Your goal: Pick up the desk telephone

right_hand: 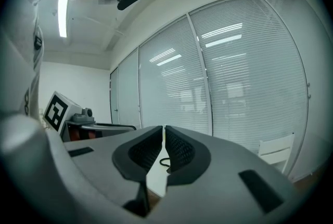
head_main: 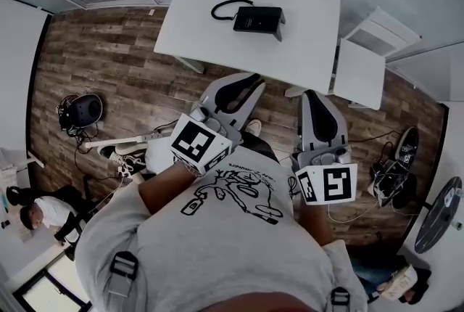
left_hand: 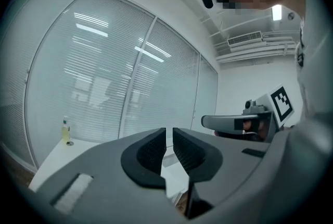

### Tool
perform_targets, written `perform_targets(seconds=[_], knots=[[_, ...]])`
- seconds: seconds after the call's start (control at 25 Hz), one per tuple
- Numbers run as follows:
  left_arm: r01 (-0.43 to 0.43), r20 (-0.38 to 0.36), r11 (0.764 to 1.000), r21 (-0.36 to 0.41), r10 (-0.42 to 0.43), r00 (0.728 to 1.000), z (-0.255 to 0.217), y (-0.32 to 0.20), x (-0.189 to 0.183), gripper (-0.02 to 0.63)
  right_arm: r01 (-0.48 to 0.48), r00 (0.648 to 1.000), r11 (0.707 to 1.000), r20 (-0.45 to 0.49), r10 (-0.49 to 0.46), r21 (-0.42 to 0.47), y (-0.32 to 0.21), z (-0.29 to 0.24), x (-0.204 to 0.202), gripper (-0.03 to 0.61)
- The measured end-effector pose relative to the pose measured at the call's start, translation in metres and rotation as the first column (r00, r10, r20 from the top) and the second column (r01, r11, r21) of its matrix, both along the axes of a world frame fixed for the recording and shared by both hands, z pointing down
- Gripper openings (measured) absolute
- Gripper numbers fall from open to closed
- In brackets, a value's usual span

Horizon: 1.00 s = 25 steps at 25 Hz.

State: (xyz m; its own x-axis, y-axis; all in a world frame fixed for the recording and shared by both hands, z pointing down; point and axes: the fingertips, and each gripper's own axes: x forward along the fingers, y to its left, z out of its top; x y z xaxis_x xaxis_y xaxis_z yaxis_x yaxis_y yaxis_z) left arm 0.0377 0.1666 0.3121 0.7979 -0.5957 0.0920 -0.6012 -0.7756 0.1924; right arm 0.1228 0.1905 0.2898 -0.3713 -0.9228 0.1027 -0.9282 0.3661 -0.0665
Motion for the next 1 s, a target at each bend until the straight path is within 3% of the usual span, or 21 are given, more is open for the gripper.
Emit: perform_targets(seconds=[0.52, 1.0], knots=[[0.029, 0.015, 0.999, -0.023, -0.029, 0.999, 0.012, -0.066, 0.022, 0.04, 0.05, 0.999, 0.999, 0.005, -0.05, -0.014, -0.065, 0.011, 0.016, 0.015], [0.053, -0.02, 0.999, -0.001, -0.053, 0.998, 0.005, -0.199, -0.024, 0.04, 0.091, 0.995, 0.996, -0.037, -0.09, 0.024, -0.201, -0.004, -0.033, 0.015]])
